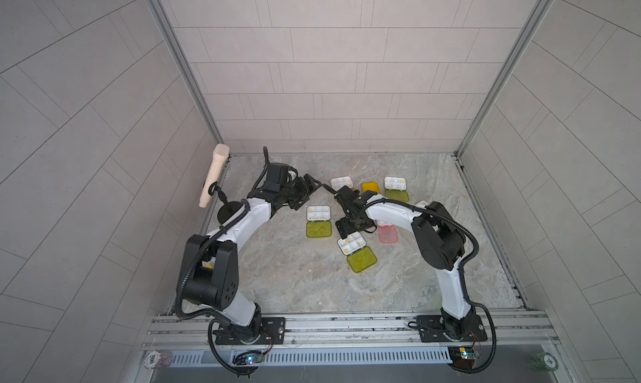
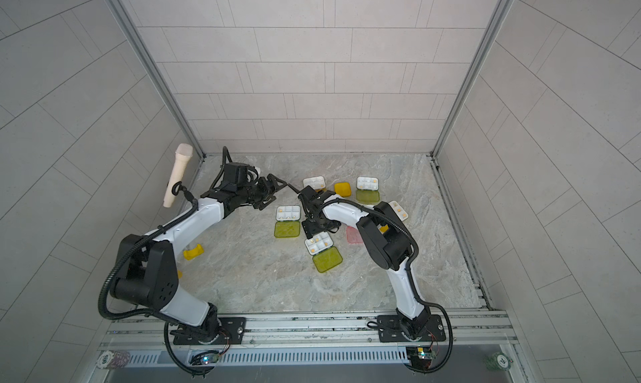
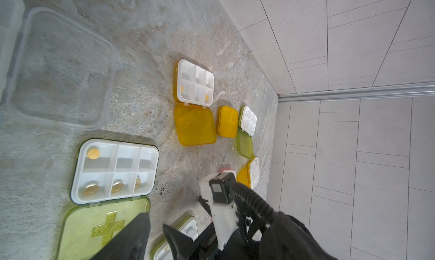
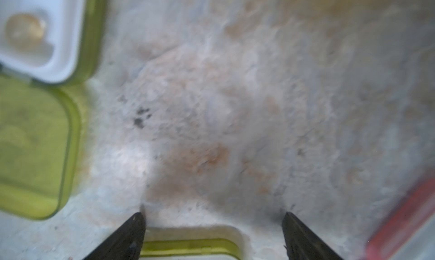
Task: Close pillboxes
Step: Move the pillbox to the center of the board.
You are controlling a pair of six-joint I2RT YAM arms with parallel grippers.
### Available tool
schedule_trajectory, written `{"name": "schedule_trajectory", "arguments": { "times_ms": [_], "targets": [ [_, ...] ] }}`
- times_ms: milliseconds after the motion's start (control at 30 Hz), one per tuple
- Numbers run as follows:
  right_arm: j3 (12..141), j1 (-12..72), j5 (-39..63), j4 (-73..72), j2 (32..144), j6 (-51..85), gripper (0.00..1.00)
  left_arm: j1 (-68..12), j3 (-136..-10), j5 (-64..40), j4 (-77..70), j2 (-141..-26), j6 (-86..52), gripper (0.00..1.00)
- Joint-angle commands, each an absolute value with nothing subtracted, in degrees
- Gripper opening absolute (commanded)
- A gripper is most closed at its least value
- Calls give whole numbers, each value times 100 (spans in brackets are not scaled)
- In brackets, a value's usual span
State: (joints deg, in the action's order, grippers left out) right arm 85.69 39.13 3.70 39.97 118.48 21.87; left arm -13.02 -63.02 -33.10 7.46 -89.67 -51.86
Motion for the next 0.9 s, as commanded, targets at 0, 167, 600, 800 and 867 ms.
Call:
{"name": "schedule_trajectory", "arguments": {
  "times_ms": [0,167,600,800,867],
  "targets": [
    [8156,3979,787,3995,11615,2119,93,-1316,-6399,-3265,826,-8807,-5115,86],
    [7612,4034,1507,3679,11165,2160,93,-1316,-6408,-3283,835,-8789,-5115,86],
    [7256,4370,2079,3669,10781,2129,91,-1301,-6539,-2965,1225,-8556,-4795,86],
    [7116,4388,2274,3612,10504,2192,91,-1292,-6545,-2782,1322,-8424,-4698,86],
    [7093,4386,2173,3640,10345,2243,91,-1283,-6550,-2665,1382,-8357,-4650,86]
  ]
}}
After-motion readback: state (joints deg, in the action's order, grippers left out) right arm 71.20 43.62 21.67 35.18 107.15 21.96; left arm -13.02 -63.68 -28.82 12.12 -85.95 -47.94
